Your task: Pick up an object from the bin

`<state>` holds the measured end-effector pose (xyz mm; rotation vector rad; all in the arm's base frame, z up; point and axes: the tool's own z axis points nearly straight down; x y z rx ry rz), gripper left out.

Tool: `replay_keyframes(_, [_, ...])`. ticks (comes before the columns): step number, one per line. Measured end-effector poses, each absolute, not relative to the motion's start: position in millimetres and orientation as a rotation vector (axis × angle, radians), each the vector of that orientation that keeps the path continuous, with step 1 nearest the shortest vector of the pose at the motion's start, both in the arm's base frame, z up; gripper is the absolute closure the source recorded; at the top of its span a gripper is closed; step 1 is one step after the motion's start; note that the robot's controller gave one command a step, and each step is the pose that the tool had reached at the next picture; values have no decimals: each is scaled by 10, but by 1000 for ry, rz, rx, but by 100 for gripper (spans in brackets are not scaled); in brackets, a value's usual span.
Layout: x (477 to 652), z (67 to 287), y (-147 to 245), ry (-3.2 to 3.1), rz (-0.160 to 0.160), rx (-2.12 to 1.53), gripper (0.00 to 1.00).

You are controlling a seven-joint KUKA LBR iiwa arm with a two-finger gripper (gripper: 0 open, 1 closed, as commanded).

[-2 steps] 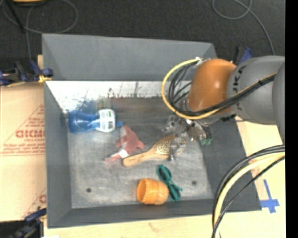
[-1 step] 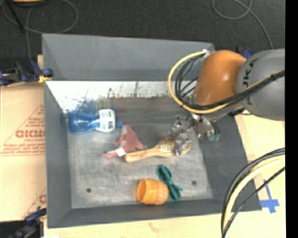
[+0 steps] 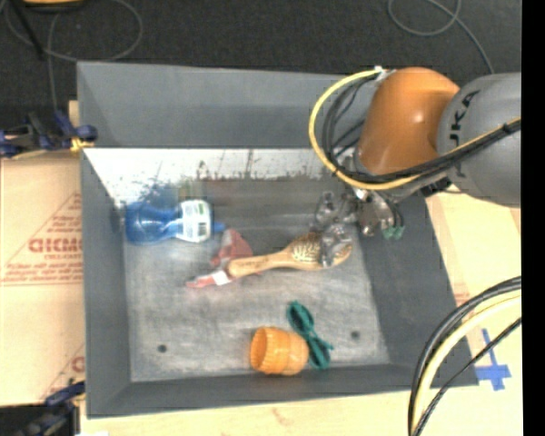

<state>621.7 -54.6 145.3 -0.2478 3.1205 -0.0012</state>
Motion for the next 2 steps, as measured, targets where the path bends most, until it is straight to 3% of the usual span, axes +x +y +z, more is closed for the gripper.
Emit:
replay_keyframes(1, [6114, 1636, -521, 3130, 1, -246, 100])
replay_keyframes(2, [6207, 2060, -527, 3130, -2, -245, 100])
